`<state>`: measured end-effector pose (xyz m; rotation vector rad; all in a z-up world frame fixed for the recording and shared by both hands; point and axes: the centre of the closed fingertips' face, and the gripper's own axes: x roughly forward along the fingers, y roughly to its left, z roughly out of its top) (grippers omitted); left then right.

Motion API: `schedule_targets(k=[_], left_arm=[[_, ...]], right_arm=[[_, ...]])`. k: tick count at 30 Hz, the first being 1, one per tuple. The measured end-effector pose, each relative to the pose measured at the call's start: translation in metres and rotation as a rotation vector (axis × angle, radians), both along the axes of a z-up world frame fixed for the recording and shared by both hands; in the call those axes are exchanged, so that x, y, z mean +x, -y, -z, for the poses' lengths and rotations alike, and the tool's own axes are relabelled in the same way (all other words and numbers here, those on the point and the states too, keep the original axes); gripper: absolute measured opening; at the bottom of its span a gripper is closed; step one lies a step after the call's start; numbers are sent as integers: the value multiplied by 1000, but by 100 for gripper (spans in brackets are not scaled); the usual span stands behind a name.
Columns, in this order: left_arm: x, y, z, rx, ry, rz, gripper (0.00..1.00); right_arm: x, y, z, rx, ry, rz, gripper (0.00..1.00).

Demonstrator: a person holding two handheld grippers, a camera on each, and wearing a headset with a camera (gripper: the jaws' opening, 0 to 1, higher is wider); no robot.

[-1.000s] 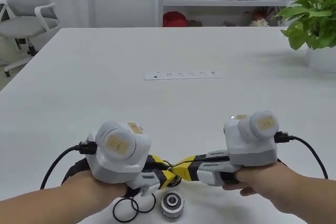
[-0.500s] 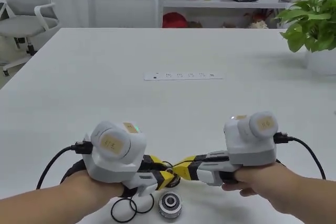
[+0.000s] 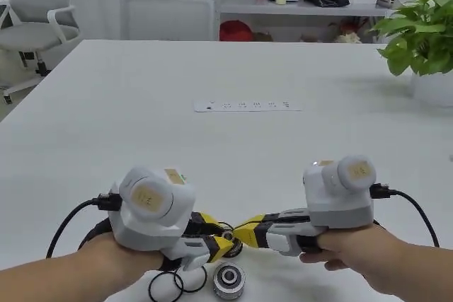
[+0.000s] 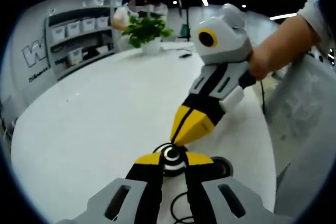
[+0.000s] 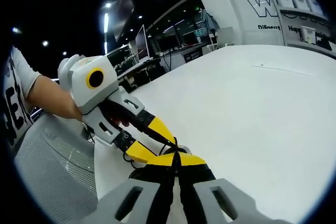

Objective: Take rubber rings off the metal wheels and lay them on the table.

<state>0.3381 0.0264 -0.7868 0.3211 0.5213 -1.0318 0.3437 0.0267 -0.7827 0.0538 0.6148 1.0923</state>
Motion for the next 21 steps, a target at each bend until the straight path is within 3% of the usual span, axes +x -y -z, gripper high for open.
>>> schedule_targets(k=[21], left_arm=[[-17,-5,-26,-55,30,40,32]], right_arm=[[-1,0,-14,32,5,15,0]])
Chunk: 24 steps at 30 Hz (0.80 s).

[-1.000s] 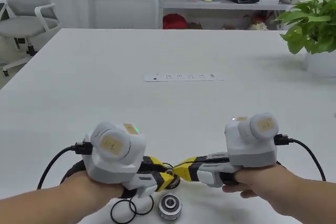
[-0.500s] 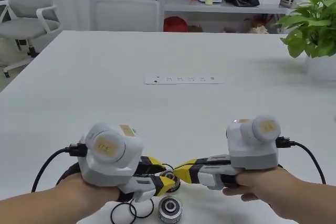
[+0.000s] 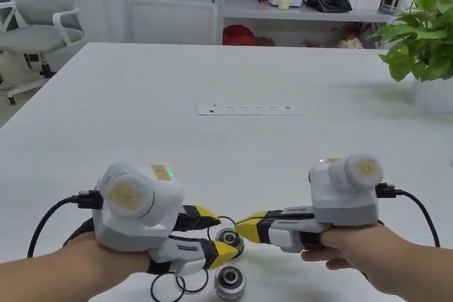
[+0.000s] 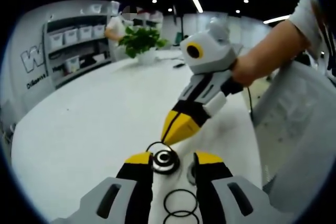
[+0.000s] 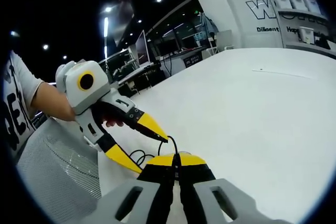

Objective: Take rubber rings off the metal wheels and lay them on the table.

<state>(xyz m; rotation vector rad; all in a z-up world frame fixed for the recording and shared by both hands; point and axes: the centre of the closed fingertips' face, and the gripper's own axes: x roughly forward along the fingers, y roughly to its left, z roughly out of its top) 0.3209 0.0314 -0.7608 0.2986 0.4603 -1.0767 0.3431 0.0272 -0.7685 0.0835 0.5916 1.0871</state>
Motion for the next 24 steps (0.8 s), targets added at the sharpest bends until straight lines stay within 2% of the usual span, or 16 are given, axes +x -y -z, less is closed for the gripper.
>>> schedule_targets(k=[5,11,24], left_arm=[[-2,-3,-5,-14,3,-7,33],[-4,-5,-14,-28,24,-4,37],[-8,-14,-18,-40,20,-19,43]], right_arm=[[0,0,-2,5,1,2,0],[0,-1,-7,12,5,3,0],[-4,-4,-9,8,10,-9,0]])
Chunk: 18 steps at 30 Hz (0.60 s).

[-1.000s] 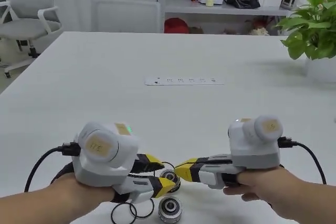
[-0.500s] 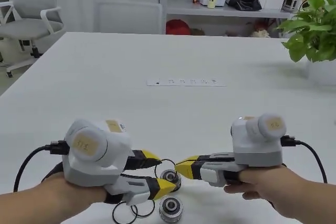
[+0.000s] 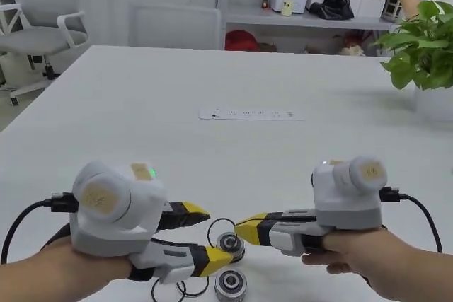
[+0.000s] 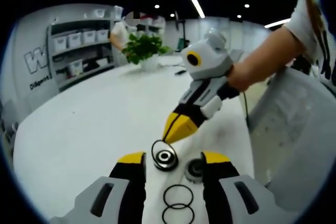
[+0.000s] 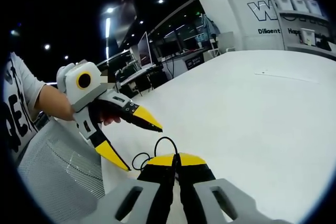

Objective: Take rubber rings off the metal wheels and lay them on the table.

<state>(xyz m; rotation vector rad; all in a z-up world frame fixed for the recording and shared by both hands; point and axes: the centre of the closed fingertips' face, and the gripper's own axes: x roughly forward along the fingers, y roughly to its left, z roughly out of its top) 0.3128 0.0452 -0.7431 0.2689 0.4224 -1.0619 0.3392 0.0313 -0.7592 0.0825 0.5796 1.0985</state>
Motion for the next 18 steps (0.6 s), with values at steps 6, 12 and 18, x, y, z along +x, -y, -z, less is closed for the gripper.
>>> schedule_targets(k=[6,12,18], left_arm=[[-3,-6,0,0,1,-9,45],[-7,-10,-4,-8,8,-14,47],[-7,-23,-5,-5,14,-38,50]], right_arm=[[-2,-2,-2,5,2,-9,0],[-3,-6,-2,4,3,-17,0],[-4,-7,-2,4,1,-21,0]])
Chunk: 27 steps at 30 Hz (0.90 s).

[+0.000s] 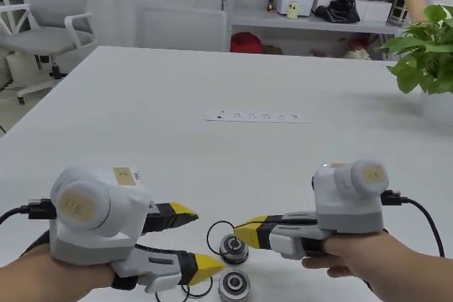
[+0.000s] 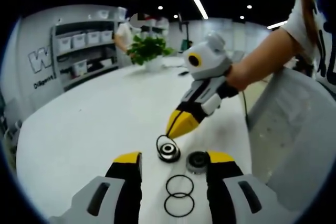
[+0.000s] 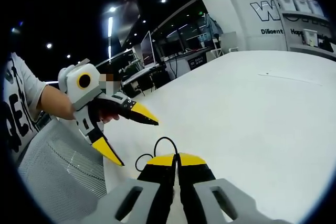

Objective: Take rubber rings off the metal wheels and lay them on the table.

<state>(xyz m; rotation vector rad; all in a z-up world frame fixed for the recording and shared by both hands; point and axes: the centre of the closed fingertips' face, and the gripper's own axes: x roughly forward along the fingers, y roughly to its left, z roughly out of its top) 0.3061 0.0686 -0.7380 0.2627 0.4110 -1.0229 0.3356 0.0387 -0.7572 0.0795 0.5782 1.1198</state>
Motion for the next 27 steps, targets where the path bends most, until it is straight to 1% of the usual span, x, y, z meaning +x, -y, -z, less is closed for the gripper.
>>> schedule_targets(k=[3,7,13,19,27], left_arm=[[-1,-6,-2,-10,-5,-15,51],[-4,-10,-5,-12,1,-22,52],[-6,-18,-5,4,17,-28,54],[-4,-29,-6,6,23,-50,56],[-4,-43,-7,3,21,-80,58]], right_arm=[[0,-1,-1,-1,4,0,0],[-1,-3,-1,0,2,-3,0],[-2,-9,-3,4,3,-15,0],[-3,-13,-4,2,3,-24,0],[-6,-21,-4,-5,2,-42,0]])
